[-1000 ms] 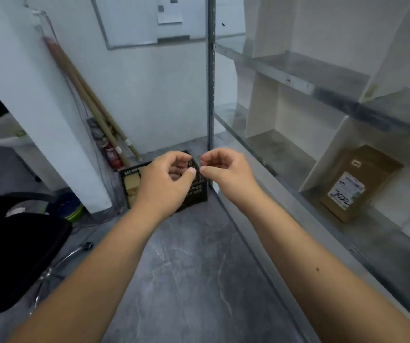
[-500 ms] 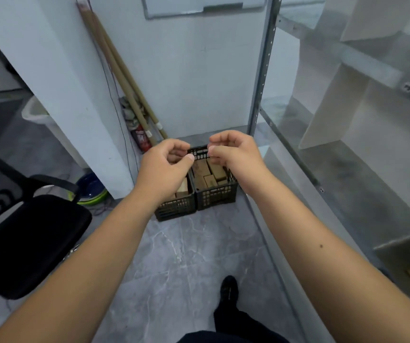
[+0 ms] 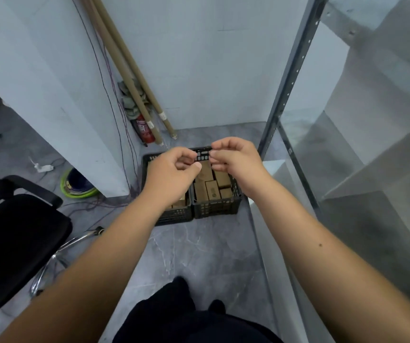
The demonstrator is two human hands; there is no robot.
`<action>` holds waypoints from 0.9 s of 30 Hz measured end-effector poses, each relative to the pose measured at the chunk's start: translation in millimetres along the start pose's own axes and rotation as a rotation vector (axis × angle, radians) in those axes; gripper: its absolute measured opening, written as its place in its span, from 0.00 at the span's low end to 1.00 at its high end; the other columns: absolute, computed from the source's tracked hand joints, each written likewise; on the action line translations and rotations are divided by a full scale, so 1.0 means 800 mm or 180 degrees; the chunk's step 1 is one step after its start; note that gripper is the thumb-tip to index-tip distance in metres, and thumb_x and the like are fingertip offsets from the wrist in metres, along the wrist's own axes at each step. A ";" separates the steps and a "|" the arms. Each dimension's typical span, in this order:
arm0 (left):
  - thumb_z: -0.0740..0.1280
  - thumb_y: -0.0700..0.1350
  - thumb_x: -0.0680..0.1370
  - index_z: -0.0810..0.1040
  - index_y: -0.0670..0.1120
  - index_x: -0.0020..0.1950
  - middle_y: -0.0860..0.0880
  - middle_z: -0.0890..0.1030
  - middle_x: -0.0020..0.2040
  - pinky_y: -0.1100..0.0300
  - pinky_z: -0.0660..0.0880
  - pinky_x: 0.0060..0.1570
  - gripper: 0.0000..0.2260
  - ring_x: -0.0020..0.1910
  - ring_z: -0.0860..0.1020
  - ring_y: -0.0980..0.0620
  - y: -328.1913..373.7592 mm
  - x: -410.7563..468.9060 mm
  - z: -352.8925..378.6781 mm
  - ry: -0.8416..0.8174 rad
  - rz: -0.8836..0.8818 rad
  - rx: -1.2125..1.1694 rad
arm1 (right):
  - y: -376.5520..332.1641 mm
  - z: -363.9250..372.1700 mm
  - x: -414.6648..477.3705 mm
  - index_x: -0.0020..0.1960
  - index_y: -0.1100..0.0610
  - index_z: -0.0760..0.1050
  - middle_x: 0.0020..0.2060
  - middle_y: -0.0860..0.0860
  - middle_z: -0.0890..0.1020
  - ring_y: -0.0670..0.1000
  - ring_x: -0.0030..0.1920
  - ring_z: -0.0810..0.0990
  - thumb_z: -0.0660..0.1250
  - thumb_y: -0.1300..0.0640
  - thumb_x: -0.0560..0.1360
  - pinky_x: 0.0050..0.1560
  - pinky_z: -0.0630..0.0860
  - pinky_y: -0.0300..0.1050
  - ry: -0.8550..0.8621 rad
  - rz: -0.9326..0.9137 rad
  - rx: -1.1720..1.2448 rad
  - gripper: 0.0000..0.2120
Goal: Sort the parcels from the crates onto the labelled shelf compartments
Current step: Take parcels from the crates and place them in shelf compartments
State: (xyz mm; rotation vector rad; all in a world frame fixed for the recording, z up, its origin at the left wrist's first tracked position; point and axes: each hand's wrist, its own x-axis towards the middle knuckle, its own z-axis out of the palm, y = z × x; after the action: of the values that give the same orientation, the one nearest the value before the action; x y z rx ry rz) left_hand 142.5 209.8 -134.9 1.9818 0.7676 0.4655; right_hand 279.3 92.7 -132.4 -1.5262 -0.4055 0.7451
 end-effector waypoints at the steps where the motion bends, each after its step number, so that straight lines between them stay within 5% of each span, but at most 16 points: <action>1: 0.74 0.46 0.78 0.84 0.52 0.57 0.57 0.84 0.50 0.70 0.77 0.47 0.07 0.45 0.80 0.64 -0.004 0.017 0.004 -0.0019 -0.0026 -0.0003 | 0.003 -0.002 0.018 0.55 0.64 0.79 0.46 0.58 0.82 0.53 0.45 0.84 0.70 0.69 0.78 0.50 0.83 0.49 -0.0024 0.0031 -0.0038 0.07; 5: 0.73 0.48 0.78 0.83 0.54 0.56 0.58 0.83 0.50 0.64 0.78 0.50 0.07 0.47 0.81 0.62 -0.027 0.096 0.017 -0.0098 -0.0039 0.0192 | 0.008 -0.003 0.096 0.59 0.67 0.78 0.48 0.59 0.82 0.54 0.47 0.83 0.71 0.69 0.78 0.56 0.82 0.55 -0.0047 0.0154 -0.0146 0.10; 10: 0.72 0.48 0.79 0.83 0.53 0.56 0.56 0.83 0.50 0.64 0.77 0.49 0.07 0.47 0.81 0.60 -0.067 0.227 0.028 -0.0154 -0.0033 0.0282 | 0.016 0.005 0.219 0.52 0.59 0.80 0.43 0.56 0.82 0.55 0.47 0.82 0.72 0.67 0.77 0.60 0.81 0.61 -0.0032 0.0300 -0.0260 0.06; 15: 0.71 0.45 0.79 0.82 0.49 0.60 0.54 0.78 0.52 0.62 0.74 0.54 0.10 0.50 0.79 0.57 -0.098 0.347 0.043 -0.0589 0.0191 0.0783 | 0.026 0.015 0.335 0.52 0.58 0.79 0.44 0.55 0.82 0.54 0.48 0.82 0.71 0.67 0.77 0.59 0.82 0.60 0.0085 0.0560 -0.0308 0.08; 23: 0.71 0.47 0.79 0.82 0.52 0.58 0.55 0.80 0.51 0.67 0.74 0.49 0.08 0.48 0.79 0.58 -0.154 0.487 0.093 -0.0967 -0.0319 0.0686 | 0.079 0.010 0.473 0.50 0.58 0.78 0.42 0.53 0.81 0.51 0.42 0.81 0.71 0.68 0.77 0.48 0.82 0.50 0.0165 0.1193 -0.0355 0.07; 27: 0.71 0.48 0.80 0.81 0.55 0.56 0.57 0.81 0.51 0.68 0.71 0.46 0.05 0.49 0.79 0.60 -0.211 0.511 0.144 -0.1154 -0.0870 0.0545 | 0.150 -0.001 0.519 0.49 0.54 0.79 0.43 0.52 0.83 0.54 0.47 0.83 0.73 0.64 0.76 0.58 0.81 0.61 0.0183 0.1597 -0.0468 0.07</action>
State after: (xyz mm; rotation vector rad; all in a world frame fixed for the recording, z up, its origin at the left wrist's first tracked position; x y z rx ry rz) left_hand 455.1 478.3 -332.5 2.0003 0.8480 -0.1235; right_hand 558.1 351.8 -336.3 -1.8097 -0.0274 1.0736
